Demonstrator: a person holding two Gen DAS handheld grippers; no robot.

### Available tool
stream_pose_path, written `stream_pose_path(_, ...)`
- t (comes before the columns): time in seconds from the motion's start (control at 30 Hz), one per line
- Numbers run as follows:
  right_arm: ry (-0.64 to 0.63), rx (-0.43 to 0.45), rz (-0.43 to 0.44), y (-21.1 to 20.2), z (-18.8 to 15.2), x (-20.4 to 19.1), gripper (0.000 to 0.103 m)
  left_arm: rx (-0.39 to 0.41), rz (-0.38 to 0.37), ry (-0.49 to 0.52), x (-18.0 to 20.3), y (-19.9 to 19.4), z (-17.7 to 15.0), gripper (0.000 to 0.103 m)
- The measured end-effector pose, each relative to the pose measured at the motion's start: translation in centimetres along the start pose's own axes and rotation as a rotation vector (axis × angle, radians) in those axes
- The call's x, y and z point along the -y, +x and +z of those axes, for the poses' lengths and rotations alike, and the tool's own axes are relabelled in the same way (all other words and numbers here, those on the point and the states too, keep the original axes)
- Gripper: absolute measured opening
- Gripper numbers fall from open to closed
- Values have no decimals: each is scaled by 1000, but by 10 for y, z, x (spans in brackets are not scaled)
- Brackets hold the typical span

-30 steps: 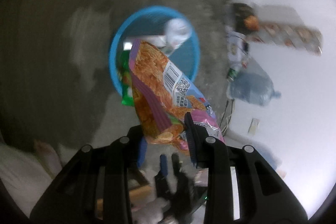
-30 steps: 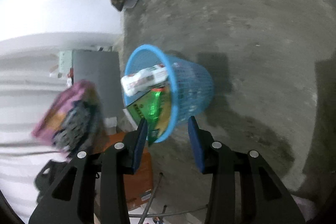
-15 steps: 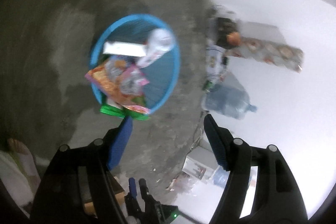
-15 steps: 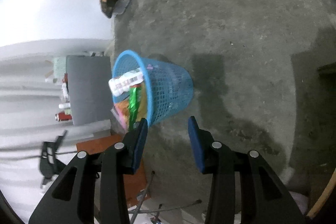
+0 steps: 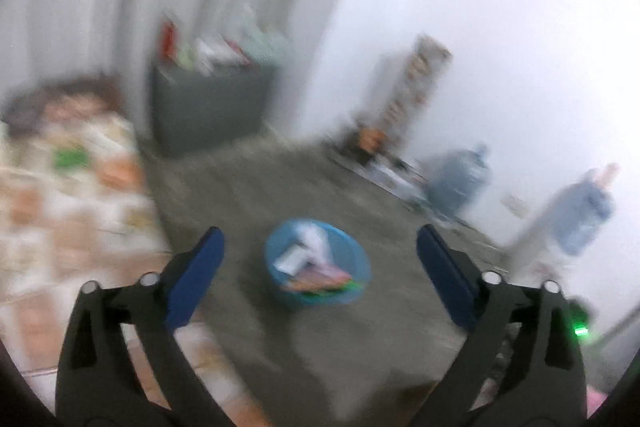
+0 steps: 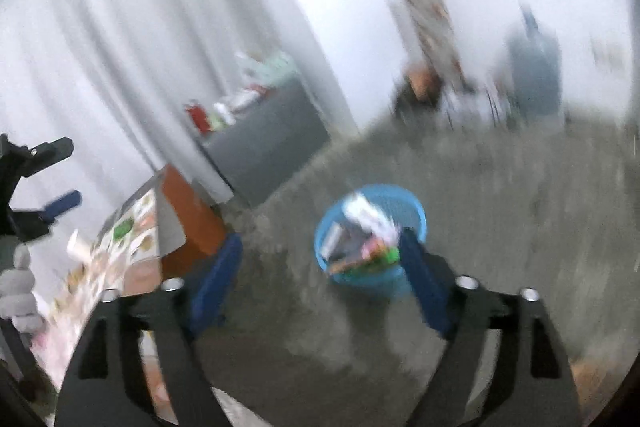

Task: Collect trash

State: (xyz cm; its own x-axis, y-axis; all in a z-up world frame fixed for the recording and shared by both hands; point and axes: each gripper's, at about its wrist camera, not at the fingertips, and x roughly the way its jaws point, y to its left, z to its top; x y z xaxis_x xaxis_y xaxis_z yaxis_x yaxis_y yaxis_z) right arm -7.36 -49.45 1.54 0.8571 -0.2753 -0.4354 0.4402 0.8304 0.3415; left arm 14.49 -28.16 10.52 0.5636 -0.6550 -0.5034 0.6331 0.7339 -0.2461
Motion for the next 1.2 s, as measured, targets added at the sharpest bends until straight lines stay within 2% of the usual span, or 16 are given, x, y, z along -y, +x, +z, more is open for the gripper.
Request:
stream_pose_path(0.03,-37,23,3,-9,3,-12,96,47,43,13,-4,-25,-4,94)
stream_pose_path(0.1,-129,72,28,-33,8,-45,97,101,117,34,-10,-63,-13,94)
stream_pose_path(0.23,-260,88,104,-65,11,-99,97,148,226,52,-18,-119,-36,94)
stream_pose_path(0.3,-337,50,140,-79,6,-129,97,127,301,54,-24,-139,-56,94)
stream_pose_path(0.37,-383,8,133,-86,-3,-150,97,85,377,37,-30,-152,-74,94)
stream_pose_path(0.43,-395,-77,152,-91,-15,-167,97,44,457,7,-40,-160,-97,94)
stream_pose_path(0.5,-389,-143,176,-93,-28,-173,97,-4,502,-25,-48,-158,-116,94)
stream_pose_path(0.63,-415,-183,141,-103,-52,-174,97,-77,512,-80,-61,-160,-140,94)
stream_pose_path(0.77,-422,-179,94,-104,-56,-172,97,-110,510,-121,-64,-163,-148,94)
stream_pose_path(0.87,-438,-189,70,-101,-55,-172,97,-104,508,-159,-66,-161,-154,94)
stream_pose_path(1.2,-438,-232,-13,-92,-52,-159,96,-165,555,-143,-60,-150,-164,94)
